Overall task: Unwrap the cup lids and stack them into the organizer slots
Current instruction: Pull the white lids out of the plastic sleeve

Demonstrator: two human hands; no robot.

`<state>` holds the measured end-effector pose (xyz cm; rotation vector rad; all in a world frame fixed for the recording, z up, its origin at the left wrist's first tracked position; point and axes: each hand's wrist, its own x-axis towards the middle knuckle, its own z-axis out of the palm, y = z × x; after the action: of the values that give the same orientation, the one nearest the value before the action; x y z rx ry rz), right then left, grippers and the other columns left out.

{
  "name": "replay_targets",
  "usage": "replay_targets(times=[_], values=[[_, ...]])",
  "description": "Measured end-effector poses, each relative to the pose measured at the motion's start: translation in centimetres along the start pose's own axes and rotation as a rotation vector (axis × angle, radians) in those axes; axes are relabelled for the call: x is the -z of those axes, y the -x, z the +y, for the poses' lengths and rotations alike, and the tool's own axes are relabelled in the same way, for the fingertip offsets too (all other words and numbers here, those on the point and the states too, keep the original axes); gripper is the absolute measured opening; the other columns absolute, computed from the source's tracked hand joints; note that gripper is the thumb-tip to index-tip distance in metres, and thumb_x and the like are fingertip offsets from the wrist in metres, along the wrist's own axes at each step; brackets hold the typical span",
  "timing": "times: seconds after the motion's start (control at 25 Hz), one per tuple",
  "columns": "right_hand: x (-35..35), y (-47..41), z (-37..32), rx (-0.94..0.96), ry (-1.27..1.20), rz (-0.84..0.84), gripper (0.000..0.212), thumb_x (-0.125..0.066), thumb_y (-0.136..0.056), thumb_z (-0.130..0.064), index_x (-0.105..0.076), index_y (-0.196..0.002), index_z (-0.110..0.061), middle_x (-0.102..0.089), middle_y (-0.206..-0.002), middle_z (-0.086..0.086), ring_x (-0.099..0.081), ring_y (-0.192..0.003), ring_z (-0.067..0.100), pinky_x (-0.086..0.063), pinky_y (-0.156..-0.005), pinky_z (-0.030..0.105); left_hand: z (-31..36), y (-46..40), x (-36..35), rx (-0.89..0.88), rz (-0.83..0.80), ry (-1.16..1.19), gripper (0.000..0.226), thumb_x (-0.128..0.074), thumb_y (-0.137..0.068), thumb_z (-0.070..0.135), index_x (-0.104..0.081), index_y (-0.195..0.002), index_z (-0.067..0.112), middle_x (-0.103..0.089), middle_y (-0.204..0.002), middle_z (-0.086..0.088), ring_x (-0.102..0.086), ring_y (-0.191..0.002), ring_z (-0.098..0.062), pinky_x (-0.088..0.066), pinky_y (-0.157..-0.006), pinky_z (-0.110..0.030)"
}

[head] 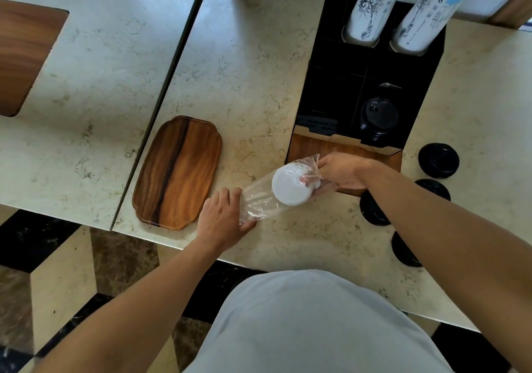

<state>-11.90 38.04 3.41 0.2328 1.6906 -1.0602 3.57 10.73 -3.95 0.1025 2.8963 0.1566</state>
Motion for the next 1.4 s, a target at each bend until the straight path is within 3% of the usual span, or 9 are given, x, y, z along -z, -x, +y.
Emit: replay_targets(times=[0.2,0.28,0.36,0.44,0.56,0.76,0.92,1.28,1.4], values=[[1.8,-0.2,2.2,0.009,-0.093,0.036,0.038,-0.080,-0.087,-0.019,-0.072,-0.120,-0.002,-0.077,-0.116,0.011,-0.075,-0.107,0.026,-0.059,-0.099,0.045,0.4,0.1,0.6,0.008,0.004,-0.043,0.111,-0.036,-0.076,0.091,-0.040,-0.146,0.005,-0.050,-0.119,-0.009,-0.052,-0.106,-0.028,-0.046,-0.097,-0.041],[1.4,-0.2,2.6,0.038,-0.097,0.013,0.038,-0.080,-0.088,-0.021,-0.072,-0.121,-0.002,-0.078,-0.114,0.009,-0.076,-0.106,0.025,-0.059,-0.099,0.044,1.3,-0.3,1.3,0.007,0.037,-0.056,0.118,-0.032,-0.078,0.092,-0.030,-0.153,0.000,-0.048,-0.133,-0.017,-0.048,-0.125,-0.035,-0.032,-0.117,-0.051],[0.9,-0.4,2.8,0.039,-0.111,0.015,0.036,-0.080,-0.088,-0.022,-0.074,-0.118,-0.003,-0.079,-0.111,0.009,-0.076,-0.104,0.023,-0.060,-0.098,0.043,2.4,-1.0,2.0,-0.046,0.029,-0.036,0.112,-0.030,-0.085,0.086,-0.023,-0.157,0.001,-0.040,-0.150,-0.021,-0.034,-0.143,-0.038,-0.015,-0.125,-0.055],[0.1,-0.5,2.7,0.037,-0.116,0.016,0.033,-0.082,-0.086,-0.022,-0.076,-0.114,-0.004,-0.080,-0.107,0.007,-0.077,-0.102,0.022,-0.061,-0.095,0.042,4.0,-1.9,2.3,-0.180,0.027,-0.006,0.102,-0.034,-0.091,0.077,-0.020,-0.159,0.002,-0.028,-0.161,-0.023,-0.020,-0.153,-0.037,-0.013,-0.126,-0.054],[-0.9,-0.5,2.5,0.042,-0.067,0.017,0.030,-0.082,-0.086,-0.023,-0.078,-0.111,-0.006,-0.080,-0.107,0.007,-0.077,-0.100,0.021,-0.062,-0.093,0.039,6.4,-2.9,1.7,-0.304,0.009,0.014,0.095,-0.039,-0.095,0.068,-0.018,-0.159,0.000,-0.022,-0.165,-0.022,-0.013,-0.155,-0.035,-0.011,-0.127,-0.050],[-1.0,-0.7,2.9,0.037,-0.023,0.119,0.030,-0.078,-0.090,-0.027,-0.076,-0.111,-0.006,-0.078,-0.107,0.009,-0.076,-0.098,0.022,-0.062,-0.092,0.041,7.3,-3.1,0.3,-0.235,-0.054,0.042,0.089,-0.027,-0.101,0.065,-0.007,-0.161,0.002,-0.018,-0.167,-0.019,-0.014,-0.156,-0.032,-0.008,-0.127,-0.045],[0.1,-1.0,3.0,-0.001,-0.008,0.160,0.037,-0.085,-0.081,-0.034,-0.078,-0.108,-0.010,-0.078,-0.107,0.008,-0.076,-0.100,0.025,-0.062,-0.092,0.046,6.6,-2.9,0.2,-0.197,-0.080,0.049,0.083,-0.022,-0.103,0.064,-0.005,-0.162,0.008,-0.019,-0.167,-0.016,-0.016,-0.156,-0.030,-0.010,-0.128,-0.044],[0.2,-0.7,2.3,0.095,0.126,0.359,0.034,-0.080,-0.086,-0.037,-0.076,-0.108,-0.010,-0.077,-0.103,0.004,-0.075,-0.093,0.018,-0.064,-0.086,0.036,8.0,-3.2,0.7,-0.053,-0.052,-0.018,0.078,-0.026,-0.099,0.067,-0.034,-0.152,0.010,-0.045,-0.146,-0.021,-0.042,-0.135,-0.037,-0.038,-0.112,-0.048],[0.2,-0.5,1.9,0.130,0.239,0.437,0.037,-0.078,-0.087,-0.043,-0.076,-0.108,-0.013,-0.076,-0.101,0.001,-0.070,-0.085,0.012,-0.054,-0.066,0.025,8.2,-2.8,0.9,-0.046,-0.080,-0.083,0.072,-0.029,-0.099,0.063,-0.044,-0.144,0.009,-0.048,-0.142,-0.021,-0.047,-0.129,-0.037,-0.043,-0.102,-0.047]])
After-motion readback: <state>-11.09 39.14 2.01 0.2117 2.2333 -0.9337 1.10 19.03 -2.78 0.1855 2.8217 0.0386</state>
